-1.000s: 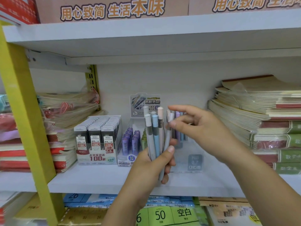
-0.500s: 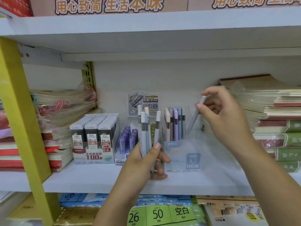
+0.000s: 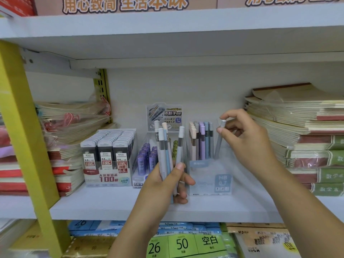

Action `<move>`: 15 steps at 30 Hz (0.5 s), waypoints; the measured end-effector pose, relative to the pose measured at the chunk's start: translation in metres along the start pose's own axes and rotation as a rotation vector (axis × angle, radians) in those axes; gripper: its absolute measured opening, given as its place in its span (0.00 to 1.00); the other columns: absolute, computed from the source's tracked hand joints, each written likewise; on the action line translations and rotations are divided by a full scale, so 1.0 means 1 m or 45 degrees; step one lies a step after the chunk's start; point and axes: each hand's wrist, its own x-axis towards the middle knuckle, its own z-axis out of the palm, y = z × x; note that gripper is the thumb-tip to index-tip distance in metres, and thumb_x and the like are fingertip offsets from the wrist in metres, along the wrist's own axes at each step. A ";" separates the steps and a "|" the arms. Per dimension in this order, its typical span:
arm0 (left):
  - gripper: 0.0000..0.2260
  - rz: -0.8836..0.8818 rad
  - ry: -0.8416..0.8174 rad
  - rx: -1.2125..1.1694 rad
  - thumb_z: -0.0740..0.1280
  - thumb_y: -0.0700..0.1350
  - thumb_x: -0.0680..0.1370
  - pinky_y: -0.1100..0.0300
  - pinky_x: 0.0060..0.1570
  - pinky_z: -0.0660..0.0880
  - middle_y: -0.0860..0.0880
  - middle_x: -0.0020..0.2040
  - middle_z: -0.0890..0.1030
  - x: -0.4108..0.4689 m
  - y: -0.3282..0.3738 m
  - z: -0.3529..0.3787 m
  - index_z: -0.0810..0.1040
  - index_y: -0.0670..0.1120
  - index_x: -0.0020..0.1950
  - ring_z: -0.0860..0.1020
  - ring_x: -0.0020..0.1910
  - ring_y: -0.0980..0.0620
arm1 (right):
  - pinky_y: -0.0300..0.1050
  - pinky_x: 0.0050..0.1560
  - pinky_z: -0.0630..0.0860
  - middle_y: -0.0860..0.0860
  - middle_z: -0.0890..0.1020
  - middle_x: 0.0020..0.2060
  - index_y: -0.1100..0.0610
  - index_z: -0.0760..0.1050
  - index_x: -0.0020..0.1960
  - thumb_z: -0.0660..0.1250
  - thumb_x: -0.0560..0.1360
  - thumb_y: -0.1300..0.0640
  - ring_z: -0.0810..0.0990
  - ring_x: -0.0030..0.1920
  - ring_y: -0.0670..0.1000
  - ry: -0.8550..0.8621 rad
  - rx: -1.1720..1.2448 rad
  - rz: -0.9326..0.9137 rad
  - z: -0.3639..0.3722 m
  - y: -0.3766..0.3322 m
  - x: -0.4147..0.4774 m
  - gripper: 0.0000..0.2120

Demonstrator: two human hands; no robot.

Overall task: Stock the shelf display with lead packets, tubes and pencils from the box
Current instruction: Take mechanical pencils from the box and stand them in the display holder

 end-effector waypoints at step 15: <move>0.14 0.006 -0.008 0.036 0.66 0.56 0.76 0.61 0.31 0.75 0.43 0.42 0.85 0.001 -0.001 -0.001 0.76 0.48 0.55 0.76 0.30 0.52 | 0.27 0.40 0.66 0.42 0.80 0.38 0.42 0.74 0.51 0.71 0.74 0.56 0.76 0.42 0.39 -0.023 -0.110 0.065 0.004 0.004 -0.001 0.12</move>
